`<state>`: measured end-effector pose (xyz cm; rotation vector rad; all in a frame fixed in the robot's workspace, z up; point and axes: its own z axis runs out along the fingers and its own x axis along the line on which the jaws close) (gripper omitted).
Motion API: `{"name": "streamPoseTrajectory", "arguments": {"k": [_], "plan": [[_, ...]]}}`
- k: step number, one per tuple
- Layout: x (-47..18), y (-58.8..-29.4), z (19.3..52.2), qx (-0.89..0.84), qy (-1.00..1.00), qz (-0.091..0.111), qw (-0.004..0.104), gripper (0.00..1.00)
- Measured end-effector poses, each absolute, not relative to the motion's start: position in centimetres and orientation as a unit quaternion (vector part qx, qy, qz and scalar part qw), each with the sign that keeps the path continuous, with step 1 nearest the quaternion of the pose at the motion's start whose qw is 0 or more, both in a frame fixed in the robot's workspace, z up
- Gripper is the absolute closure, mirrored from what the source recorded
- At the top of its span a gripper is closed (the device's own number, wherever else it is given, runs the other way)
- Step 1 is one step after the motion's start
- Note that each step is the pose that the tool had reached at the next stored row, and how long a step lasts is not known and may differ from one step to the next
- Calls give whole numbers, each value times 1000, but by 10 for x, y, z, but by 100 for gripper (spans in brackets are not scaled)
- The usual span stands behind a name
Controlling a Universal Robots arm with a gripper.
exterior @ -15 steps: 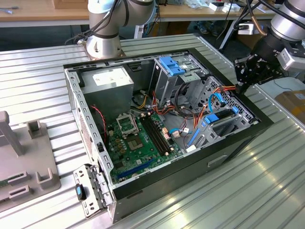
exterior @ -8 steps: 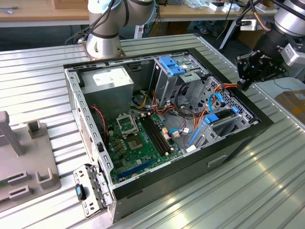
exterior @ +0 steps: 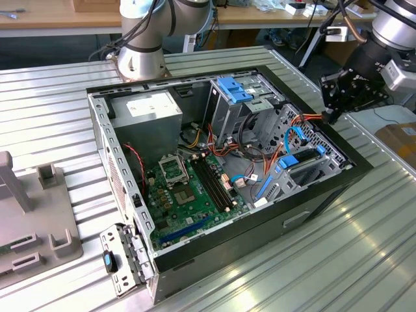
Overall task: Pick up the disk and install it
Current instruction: 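Insert the first disk wire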
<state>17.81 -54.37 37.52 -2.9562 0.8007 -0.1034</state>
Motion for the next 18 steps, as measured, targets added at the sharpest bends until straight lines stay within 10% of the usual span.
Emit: {"name": "streamPoseTrajectory", "arguments": {"k": [18], "plan": [[171,-544,374,-933,356,-38,35,84]]}}
